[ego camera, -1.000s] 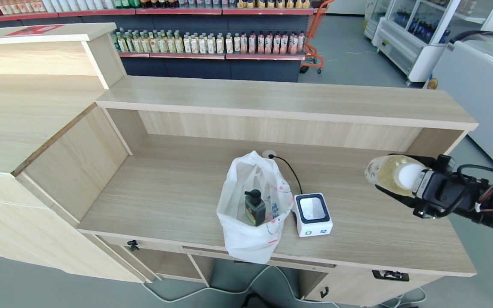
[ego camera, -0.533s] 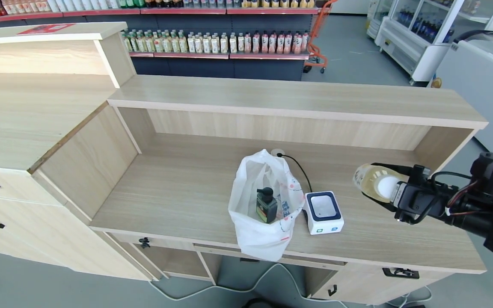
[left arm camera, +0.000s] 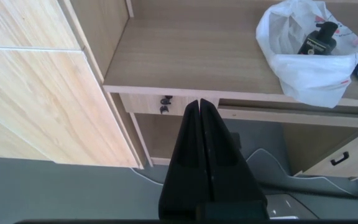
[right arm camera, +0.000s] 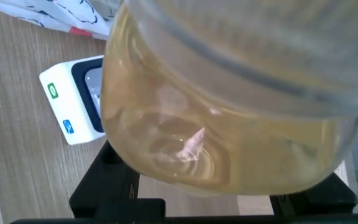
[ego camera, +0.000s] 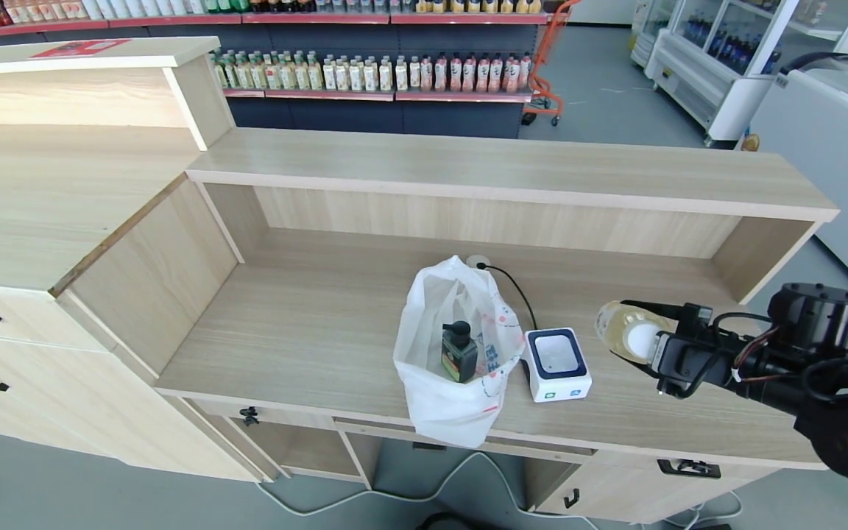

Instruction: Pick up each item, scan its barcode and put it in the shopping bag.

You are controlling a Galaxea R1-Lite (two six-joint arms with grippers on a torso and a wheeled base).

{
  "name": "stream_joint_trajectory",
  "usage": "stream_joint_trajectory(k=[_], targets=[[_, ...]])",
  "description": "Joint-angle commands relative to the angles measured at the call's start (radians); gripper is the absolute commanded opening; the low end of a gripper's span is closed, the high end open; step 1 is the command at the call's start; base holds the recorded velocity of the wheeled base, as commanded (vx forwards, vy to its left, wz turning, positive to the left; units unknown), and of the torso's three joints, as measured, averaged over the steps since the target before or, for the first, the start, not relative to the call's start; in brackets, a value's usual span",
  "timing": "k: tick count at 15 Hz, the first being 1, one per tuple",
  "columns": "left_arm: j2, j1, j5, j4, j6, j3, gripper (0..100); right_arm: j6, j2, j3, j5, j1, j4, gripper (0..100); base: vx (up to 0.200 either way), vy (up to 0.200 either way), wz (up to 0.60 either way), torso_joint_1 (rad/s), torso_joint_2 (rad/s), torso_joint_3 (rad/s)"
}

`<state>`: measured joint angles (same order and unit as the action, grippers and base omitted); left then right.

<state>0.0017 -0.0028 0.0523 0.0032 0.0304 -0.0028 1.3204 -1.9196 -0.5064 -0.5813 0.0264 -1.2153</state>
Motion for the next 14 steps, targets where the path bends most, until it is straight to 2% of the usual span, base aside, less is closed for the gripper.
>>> stream_joint_trajectory(k=[1, 14], targets=[[0.0, 0.0, 0.0, 0.0, -0.001, 0.0, 0, 0.0, -0.065, -0.004, -0.008, 0.001, -0.038, 0, 0.0, 0.0, 0.0, 0.0, 0.0, 0.0], [0.0, 0.0, 0.0, 0.0, -0.003, 0.0, 0, 0.04, -0.141, -0.031, -0.008, 0.004, -0.052, 0, 0.0, 0.0, 0.0, 0.0, 0.0, 0.0]])
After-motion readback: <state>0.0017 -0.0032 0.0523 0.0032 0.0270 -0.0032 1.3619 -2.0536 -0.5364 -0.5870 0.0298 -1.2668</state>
